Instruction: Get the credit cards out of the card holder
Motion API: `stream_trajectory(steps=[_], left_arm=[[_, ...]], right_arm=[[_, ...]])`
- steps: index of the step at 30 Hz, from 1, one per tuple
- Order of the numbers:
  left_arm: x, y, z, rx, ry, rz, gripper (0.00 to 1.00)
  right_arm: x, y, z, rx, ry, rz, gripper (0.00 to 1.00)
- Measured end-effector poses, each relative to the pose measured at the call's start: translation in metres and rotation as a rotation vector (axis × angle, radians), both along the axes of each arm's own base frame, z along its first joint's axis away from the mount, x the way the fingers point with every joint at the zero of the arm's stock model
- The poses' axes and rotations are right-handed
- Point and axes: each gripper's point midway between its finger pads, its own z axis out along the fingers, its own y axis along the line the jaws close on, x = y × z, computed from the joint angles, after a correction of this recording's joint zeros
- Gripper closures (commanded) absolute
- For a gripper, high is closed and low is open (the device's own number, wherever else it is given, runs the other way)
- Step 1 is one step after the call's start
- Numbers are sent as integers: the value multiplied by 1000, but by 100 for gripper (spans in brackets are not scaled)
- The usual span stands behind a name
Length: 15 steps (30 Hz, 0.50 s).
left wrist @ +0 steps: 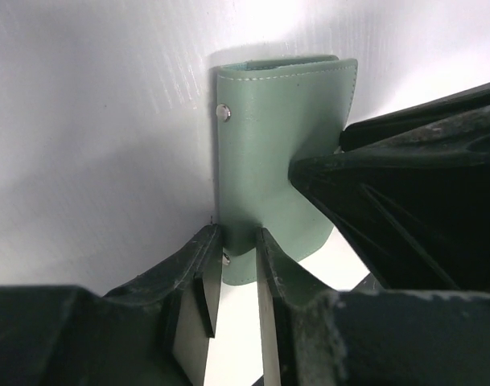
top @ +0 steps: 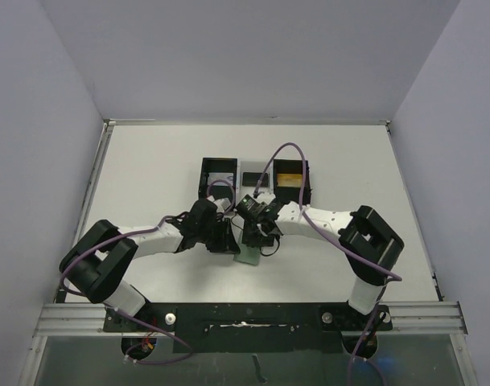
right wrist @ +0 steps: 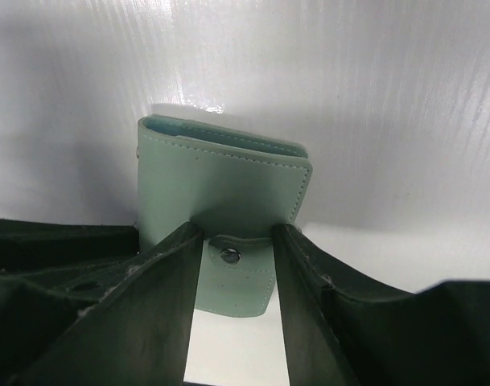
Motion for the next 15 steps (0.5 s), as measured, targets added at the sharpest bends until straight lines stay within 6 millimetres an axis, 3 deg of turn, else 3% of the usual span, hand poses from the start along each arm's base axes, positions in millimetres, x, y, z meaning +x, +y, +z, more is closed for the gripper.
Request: stream_trajectory(steps=[5, 9, 15], left_arm=[[-6, 1, 0, -24, 14, 15, 81], [-6, 3, 0, -29, 23, 25, 81], [-6, 3, -1, -29, 28, 32, 81]], right_arm=[[-1, 4, -1, -105, -17, 26, 64], [-2, 3, -1, -153, -42, 39, 77], [-1, 4, 1, -164, -66, 69, 86]])
